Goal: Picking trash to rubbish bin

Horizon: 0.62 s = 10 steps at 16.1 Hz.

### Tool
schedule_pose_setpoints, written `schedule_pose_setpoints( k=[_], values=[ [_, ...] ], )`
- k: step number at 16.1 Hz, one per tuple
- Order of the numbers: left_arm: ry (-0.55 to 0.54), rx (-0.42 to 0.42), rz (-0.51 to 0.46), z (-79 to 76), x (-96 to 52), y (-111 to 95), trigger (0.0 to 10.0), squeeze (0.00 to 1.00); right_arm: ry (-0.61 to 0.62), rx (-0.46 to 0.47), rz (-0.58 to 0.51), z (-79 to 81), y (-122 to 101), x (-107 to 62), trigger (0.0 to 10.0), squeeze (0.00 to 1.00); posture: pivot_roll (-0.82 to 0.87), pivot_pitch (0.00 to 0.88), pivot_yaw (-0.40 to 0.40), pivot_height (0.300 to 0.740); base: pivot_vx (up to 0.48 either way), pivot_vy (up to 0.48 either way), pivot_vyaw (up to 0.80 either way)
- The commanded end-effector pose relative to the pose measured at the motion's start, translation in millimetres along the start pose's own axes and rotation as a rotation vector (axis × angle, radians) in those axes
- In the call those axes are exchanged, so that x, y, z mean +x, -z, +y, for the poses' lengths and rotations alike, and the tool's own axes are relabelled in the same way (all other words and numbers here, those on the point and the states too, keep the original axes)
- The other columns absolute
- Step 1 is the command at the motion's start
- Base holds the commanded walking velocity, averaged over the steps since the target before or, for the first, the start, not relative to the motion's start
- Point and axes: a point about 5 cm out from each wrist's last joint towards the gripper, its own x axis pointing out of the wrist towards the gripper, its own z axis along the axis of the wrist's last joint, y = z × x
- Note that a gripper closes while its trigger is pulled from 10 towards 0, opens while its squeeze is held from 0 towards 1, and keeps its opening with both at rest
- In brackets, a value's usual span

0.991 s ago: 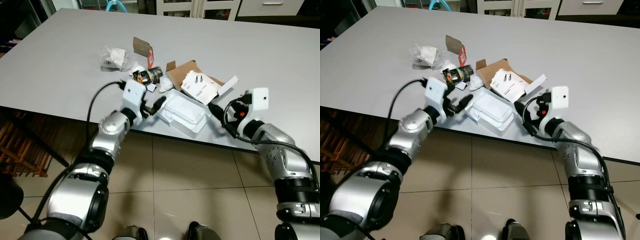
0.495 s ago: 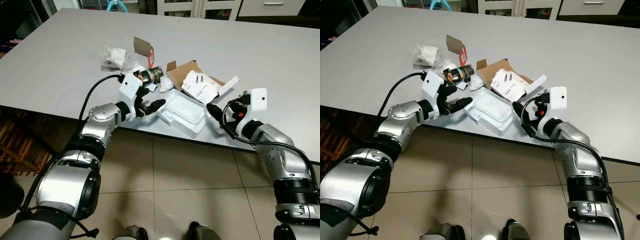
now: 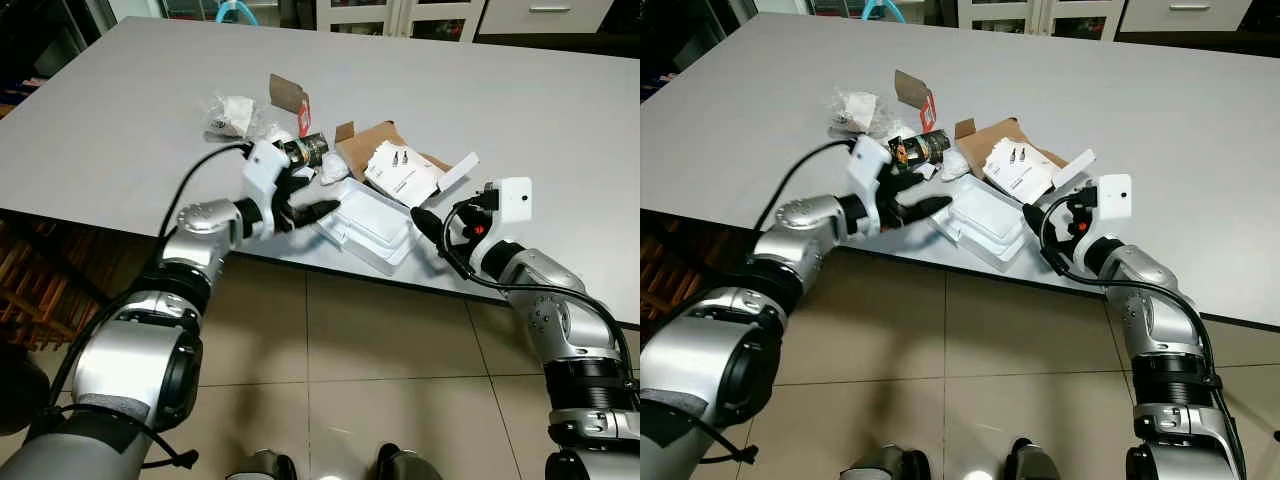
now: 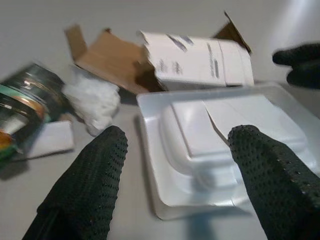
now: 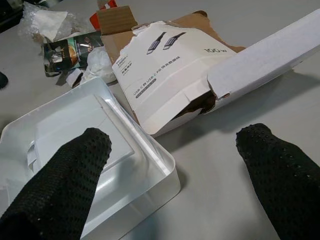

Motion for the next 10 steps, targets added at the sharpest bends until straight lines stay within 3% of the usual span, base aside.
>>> schedule_pose_setpoints(
  k=[1, 6, 10],
  values=[
    [0.018, 0.003, 0.048, -3.4, -0.2, 10, 10.0, 0.0, -0.011, -0.005, -0.003, 3.3, -1, -1.3, 10.0, 0.0, -0.06, 0.138, 0.07, 0.74, 0.0, 0.0, 0.0],
    [0.056, 0.022, 0.128, -16.1, 6.1, 26, 10.0, 0.0, -0.017, -0.008, -0.004, 4.7, -3, -0.3, 10.0, 0.0, -0.06, 0.139, 0.067, 0.74, 0.0, 0.0, 0.0],
    [0.02, 0.036, 0.15, -11.1, 3.4, 26, 10.0, 0.0, -0.02, -0.01, -0.005, 5.6, -3, 0.2, 10.0, 0.0, -0.06, 0.137, 0.068, 0.74, 0.0, 0.0, 0.0]
  ],
)
